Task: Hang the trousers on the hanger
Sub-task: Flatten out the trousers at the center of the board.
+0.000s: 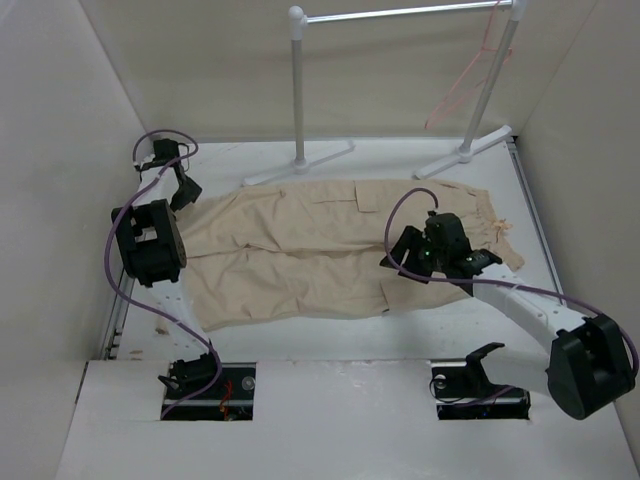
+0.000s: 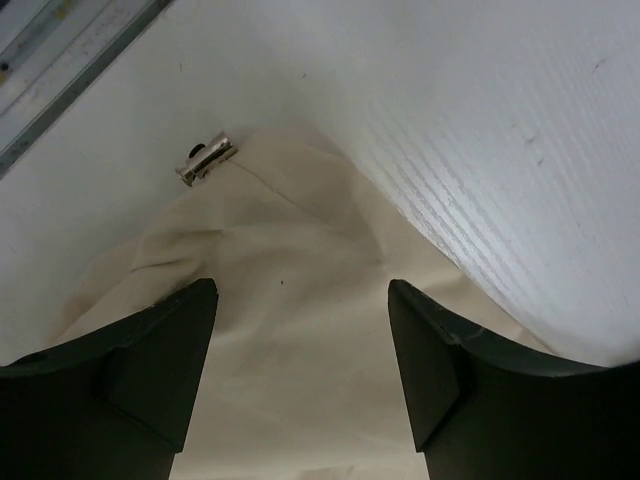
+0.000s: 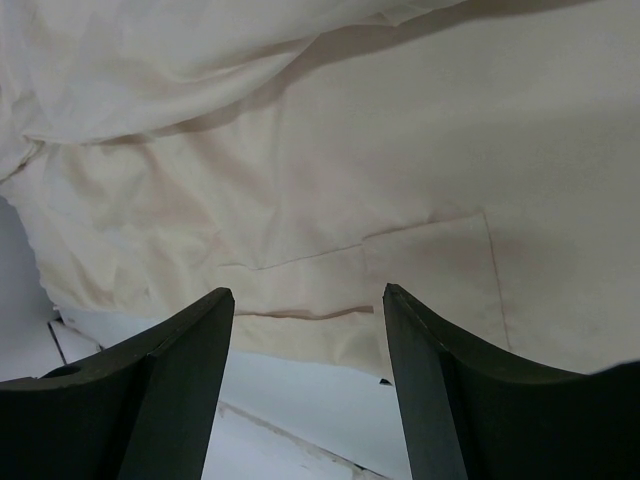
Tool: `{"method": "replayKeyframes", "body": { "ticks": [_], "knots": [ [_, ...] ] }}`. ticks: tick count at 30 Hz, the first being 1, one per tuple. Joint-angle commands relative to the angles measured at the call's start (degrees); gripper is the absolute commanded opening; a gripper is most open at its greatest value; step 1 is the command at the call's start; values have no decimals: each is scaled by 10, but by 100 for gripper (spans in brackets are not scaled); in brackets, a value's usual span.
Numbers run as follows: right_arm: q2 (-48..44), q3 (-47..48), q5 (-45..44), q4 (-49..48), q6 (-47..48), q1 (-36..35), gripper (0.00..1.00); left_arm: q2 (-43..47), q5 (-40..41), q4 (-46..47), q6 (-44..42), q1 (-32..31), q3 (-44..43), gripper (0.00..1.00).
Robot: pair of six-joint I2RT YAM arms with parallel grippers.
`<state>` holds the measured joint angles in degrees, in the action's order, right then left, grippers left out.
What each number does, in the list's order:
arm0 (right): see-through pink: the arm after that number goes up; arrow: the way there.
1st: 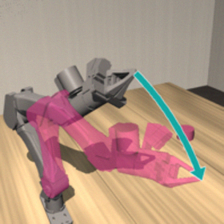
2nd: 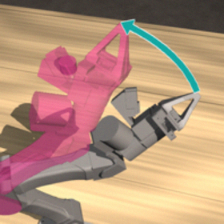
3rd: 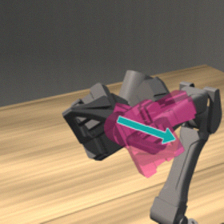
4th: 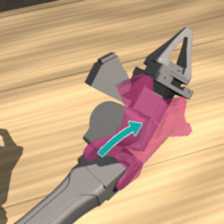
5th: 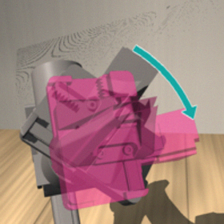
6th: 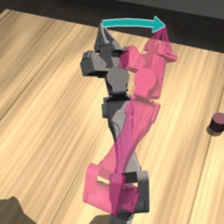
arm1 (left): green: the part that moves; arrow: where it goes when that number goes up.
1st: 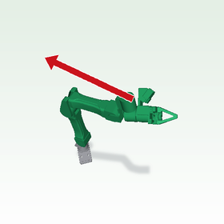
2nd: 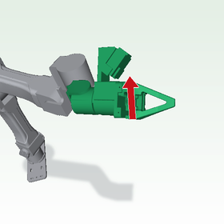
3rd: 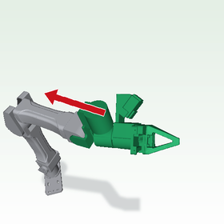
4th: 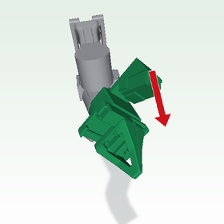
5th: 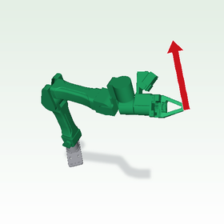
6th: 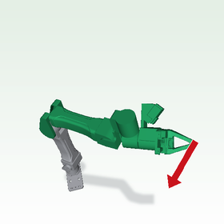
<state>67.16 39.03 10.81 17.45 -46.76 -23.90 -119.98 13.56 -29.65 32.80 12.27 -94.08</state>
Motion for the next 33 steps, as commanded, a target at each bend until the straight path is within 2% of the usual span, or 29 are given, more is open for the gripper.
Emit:
{"method": "replayKeyframes", "body": {
  "ticks": [1, 7, 8, 9, 10, 11, 12, 14, 15, 17, 19, 24, 28, 29, 30, 33],
  "knots": [
    [2, 19, 8, -37, 7, -13, 67, 5, 16, 16, -19, 1, -4, 68],
    [3, 9, 4, -37, -5, -29, 67, -67, 59, 18, -32, -6, -24, 72],
    [3, 9, 2, -37, -7, -31, 67, -75, 58, 18, -32, -6, -25, 63],
    [5, 10, 1, -37, -9, -33, 67, -79, 60, 21, -32, -6, -27, 60],
    [7, 11, 1, -37, -9, -33, 67, -80, 60, 26, -33, -6, -32, 63],
    [9, 12, 0, -38, -10, -34, 67, -83, 59, 26, -34, -6, -42, 62],
    [12, 15, 0, -38, -10, -34, 67, -85, 63, 21, -36, -6, -53, 55],
    [16, 18, 0, -38, -10, -34, 67, -87, 64, 19, -36, -7, -70, 28],
    [16, 19, 0, -38, -10, -34, 67, -90, 64, 14, -36, -7, -82, 19],
    [17, 22, 1, -39, -8, -27, 67, -103, 64, 1, -36, -7, -115, 9],
    [20, 26, 1, -37, -4, -18, 67, -121, 64, -10, -34, -4, -159, 5],
    [30, 42, 4, -31, 1, -5, 67, -173, 89, -48, -26, -2, -294, 5],
    [33, 47, 4, -29, 2, -4, 67, -160, 130, -52, -26, -2, -281, 8],
    [33, 47, 4, -29, 2, -4, 67, -149, 139, -46, -25, 0, -260, 12],
    [31, 48, 4, -29, 2, -3, 67, -136, 143, -44, -23, 3, -241, 20],
    [17, 48, 4, -29, 2, -2, 68, -80, 133, -38, -14, 13, -179, 50]
  ]
}}
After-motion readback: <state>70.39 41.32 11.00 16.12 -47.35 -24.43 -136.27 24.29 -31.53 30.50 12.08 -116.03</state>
